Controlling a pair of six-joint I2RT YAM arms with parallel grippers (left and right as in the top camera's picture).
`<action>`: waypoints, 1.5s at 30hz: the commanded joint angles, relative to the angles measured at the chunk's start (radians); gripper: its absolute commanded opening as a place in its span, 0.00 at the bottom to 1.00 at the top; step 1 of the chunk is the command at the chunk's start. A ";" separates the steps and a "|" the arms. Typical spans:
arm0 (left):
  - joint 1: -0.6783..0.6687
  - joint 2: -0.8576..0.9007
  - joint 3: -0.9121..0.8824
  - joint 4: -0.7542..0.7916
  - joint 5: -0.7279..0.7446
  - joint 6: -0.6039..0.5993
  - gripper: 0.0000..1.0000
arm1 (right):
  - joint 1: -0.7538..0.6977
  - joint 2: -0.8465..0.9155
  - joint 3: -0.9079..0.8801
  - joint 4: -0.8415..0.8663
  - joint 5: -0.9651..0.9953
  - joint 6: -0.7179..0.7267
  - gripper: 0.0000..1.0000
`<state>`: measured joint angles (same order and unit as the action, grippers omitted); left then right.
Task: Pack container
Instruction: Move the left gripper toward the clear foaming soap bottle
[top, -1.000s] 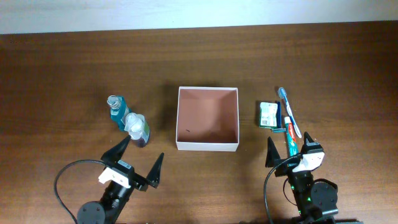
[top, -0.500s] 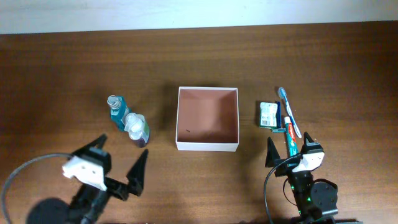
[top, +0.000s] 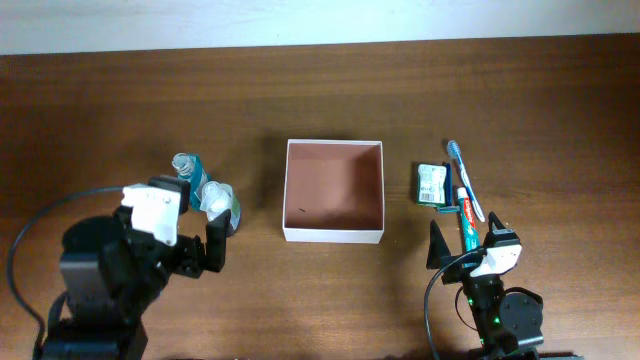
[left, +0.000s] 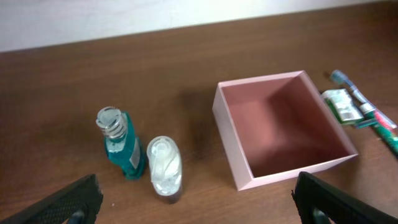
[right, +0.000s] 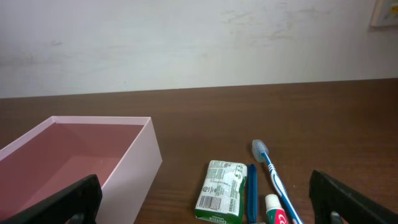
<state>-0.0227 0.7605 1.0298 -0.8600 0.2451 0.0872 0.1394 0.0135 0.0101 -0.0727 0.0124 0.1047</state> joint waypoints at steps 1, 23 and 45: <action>0.006 0.060 0.011 0.006 -0.034 0.021 0.99 | 0.005 -0.010 -0.005 -0.007 -0.002 0.000 0.99; 0.006 0.433 0.011 0.059 -0.059 0.043 0.67 | 0.005 -0.010 -0.005 -0.007 -0.002 0.000 0.98; 0.005 0.603 0.011 0.143 -0.059 0.042 0.68 | 0.005 -0.010 -0.005 -0.007 -0.002 0.000 0.98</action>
<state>-0.0227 1.3430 1.0298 -0.7200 0.1894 0.1200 0.1394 0.0139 0.0101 -0.0727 0.0124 0.1051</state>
